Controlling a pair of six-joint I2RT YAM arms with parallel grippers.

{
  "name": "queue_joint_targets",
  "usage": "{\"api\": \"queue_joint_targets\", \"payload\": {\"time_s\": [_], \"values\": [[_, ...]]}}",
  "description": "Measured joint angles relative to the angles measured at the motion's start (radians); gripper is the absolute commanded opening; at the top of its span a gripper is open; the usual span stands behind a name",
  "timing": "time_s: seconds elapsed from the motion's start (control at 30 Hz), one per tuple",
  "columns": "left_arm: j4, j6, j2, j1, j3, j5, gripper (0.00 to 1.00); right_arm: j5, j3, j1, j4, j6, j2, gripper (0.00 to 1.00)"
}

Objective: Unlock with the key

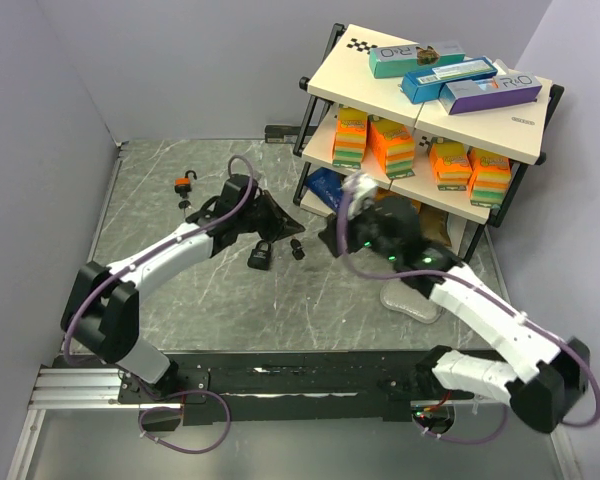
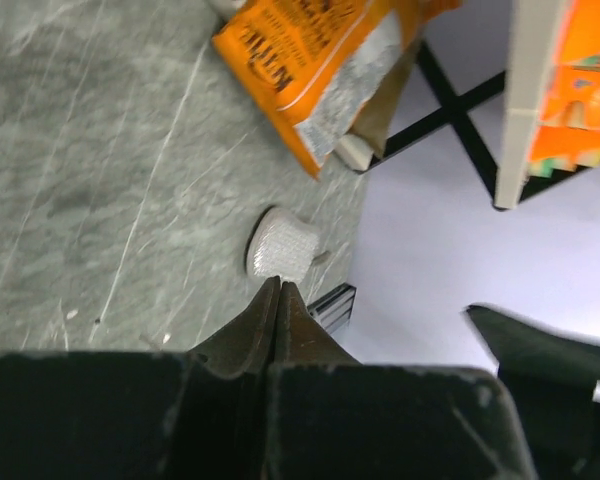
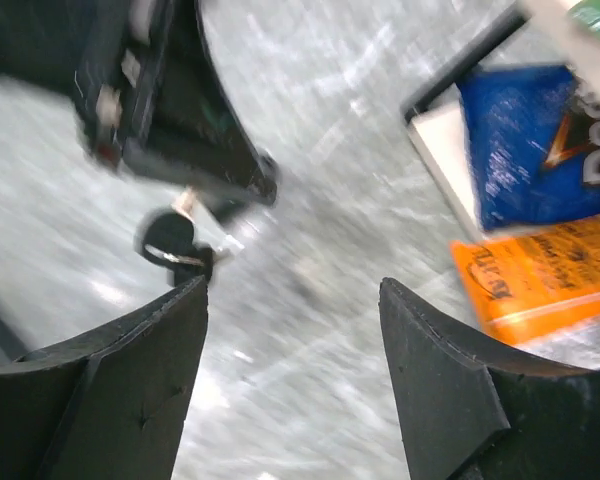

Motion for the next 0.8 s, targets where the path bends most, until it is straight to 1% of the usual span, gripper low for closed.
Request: {"api": "queue_joint_targets", "payload": {"time_s": [0.07, 0.1, 0.17, 0.27, 0.4, 0.57, 0.7, 0.8], "values": [[0.064, 0.007, -0.031, 0.000, -0.040, -0.013, 0.01, -0.146, -0.019, -0.102, 0.050, 0.115, -0.053, 0.75], [0.092, 0.010, -0.046, 0.000, -0.058, -0.017, 0.01, -0.189, -0.025, -0.132, 0.066, 0.153, -0.064, 0.74], [0.164, 0.018, -0.079, 0.000, -0.105, -0.027, 0.01, -0.325, -0.042, -0.195, 0.121, 0.247, -0.071, 0.71], [0.270, 0.018, -0.137, 0.000, -0.176, -0.035, 0.01, -0.529, -0.064, -0.258, 0.229, 0.407, -0.024, 0.67], [0.416, 0.017, -0.214, 0.000, -0.258, -0.045, 0.01, -0.719, -0.111, -0.294, 0.391, 0.595, 0.066, 0.63], [0.581, 0.014, -0.267, 0.000, -0.294, -0.045, 0.01, -0.871, -0.124, -0.298, 0.522, 0.743, 0.156, 0.56], [0.681, 0.010, -0.267, -0.001, -0.305, -0.025, 0.01, -0.930, -0.129, -0.297, 0.603, 0.806, 0.170, 0.52], [0.720, 0.008, -0.267, -0.004, -0.305, -0.012, 0.01, -0.954, -0.129, -0.291, 0.638, 0.830, 0.174, 0.50]]}}
